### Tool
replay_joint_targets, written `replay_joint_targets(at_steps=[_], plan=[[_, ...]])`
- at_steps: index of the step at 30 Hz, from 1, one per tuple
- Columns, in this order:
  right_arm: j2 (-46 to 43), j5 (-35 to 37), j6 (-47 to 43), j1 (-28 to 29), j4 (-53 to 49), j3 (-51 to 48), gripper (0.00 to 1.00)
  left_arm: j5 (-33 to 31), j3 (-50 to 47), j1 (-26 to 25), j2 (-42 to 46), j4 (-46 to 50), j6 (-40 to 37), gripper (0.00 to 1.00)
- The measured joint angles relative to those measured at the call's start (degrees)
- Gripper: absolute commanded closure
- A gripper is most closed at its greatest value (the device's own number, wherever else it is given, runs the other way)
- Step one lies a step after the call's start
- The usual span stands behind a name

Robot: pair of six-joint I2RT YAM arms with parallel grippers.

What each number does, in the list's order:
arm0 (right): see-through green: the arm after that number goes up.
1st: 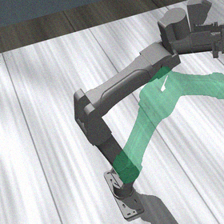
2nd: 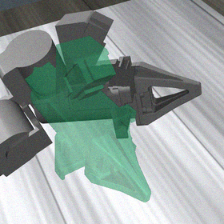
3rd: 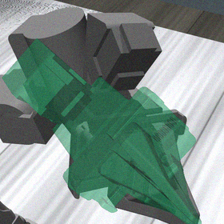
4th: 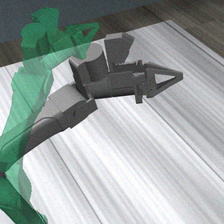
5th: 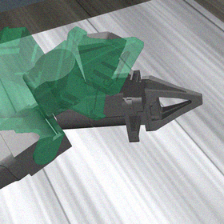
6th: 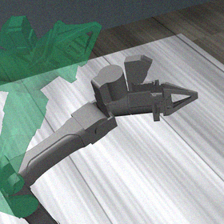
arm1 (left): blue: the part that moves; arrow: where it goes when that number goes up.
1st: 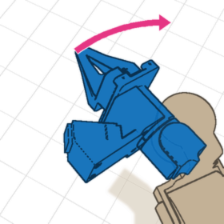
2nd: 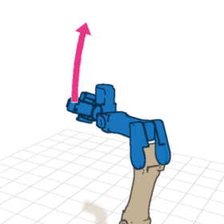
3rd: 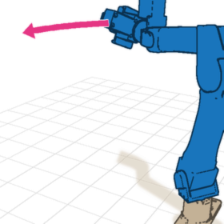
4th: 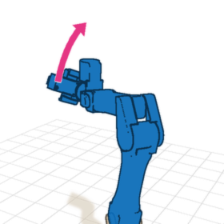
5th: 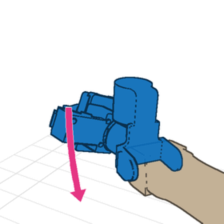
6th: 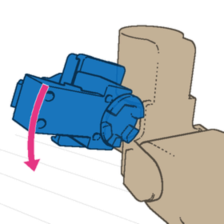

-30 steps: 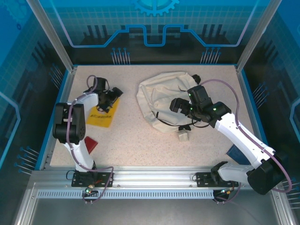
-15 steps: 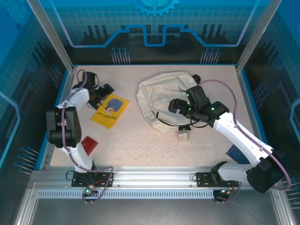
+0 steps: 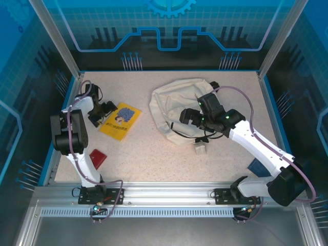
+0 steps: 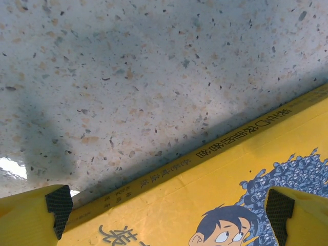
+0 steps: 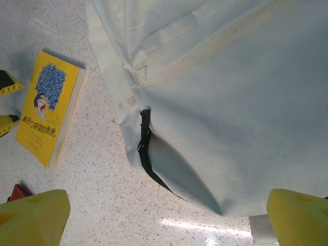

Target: Pack books, pencil case, and school supplies into a backpack

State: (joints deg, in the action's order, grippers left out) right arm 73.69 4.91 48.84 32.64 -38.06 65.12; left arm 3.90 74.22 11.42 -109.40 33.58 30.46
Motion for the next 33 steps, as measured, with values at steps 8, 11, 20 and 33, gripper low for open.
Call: replay_joint_targets(at_steps=[8,11,20,33], plan=[[3.06,0.26,-0.02,0.92,-0.09,2.01,0.0,3.91,-4.94,0.04,2.03,-2.51,0.2,0.05],[5.29,0.66,-0.04,2.51,-0.11,3.89,0.01,6.32,-8.55,-0.74,5.22,-2.78,0.94,0.09],[22.05,1.27,-2.29,10.19,-1.18,18.05,0.07,13.35,-18.38,-11.54,13.38,-4.44,3.52,0.3],[53.59,1.66,-8.5,16.55,-3.23,42.45,0.28,15.21,-22.1,-13.53,15.19,-7.02,5.66,0.46]])
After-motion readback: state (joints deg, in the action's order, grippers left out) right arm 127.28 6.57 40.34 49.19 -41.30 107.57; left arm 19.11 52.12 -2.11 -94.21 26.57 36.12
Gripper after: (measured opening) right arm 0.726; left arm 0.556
